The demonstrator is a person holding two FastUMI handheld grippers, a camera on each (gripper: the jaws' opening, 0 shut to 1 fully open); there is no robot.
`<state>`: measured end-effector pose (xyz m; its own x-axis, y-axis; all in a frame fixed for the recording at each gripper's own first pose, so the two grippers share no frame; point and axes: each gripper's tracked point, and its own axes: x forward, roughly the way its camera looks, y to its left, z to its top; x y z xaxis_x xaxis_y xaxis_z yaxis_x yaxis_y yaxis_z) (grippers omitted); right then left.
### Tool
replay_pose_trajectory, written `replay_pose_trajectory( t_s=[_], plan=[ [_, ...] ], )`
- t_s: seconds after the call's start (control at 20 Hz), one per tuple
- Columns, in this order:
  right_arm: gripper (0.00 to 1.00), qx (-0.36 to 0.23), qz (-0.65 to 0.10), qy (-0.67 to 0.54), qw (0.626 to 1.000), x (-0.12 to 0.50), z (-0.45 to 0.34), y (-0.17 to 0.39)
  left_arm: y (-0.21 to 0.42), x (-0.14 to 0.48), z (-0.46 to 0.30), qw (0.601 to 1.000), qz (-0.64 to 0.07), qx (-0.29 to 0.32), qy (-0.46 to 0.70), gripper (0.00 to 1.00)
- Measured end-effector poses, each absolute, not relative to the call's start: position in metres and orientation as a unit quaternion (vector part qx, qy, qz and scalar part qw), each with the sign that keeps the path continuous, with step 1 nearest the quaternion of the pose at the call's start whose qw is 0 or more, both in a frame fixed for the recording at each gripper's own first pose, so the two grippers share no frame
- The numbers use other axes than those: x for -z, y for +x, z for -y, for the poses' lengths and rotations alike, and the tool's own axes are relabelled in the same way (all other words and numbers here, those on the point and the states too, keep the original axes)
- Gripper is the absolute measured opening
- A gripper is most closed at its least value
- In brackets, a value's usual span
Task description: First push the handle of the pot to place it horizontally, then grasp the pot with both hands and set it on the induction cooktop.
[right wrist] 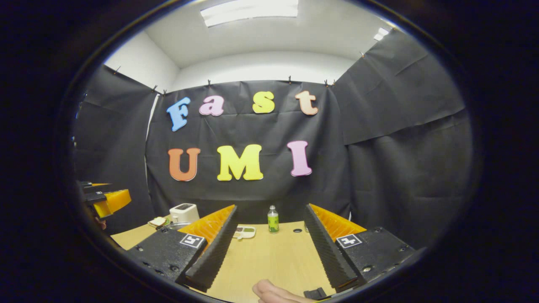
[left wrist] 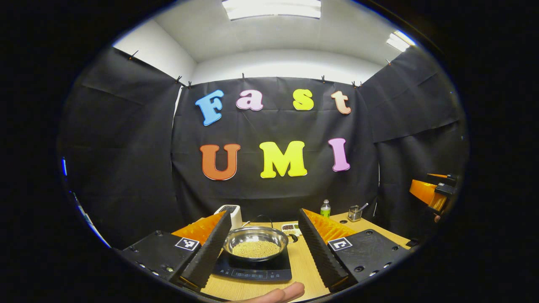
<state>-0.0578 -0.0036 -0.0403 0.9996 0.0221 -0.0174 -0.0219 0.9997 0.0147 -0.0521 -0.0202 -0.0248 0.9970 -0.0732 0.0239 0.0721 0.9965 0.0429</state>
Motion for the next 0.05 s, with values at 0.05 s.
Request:
replay_pose_trajectory(
  t_s=[0.05],
  plan=[
    [0.97,-0.011,-0.009,0.007,1.000,0.0404,0.0041,-0.0571,-0.0520,0.0260,0.0194,0.999,0.012,0.036,0.023,0.95]
  ],
)
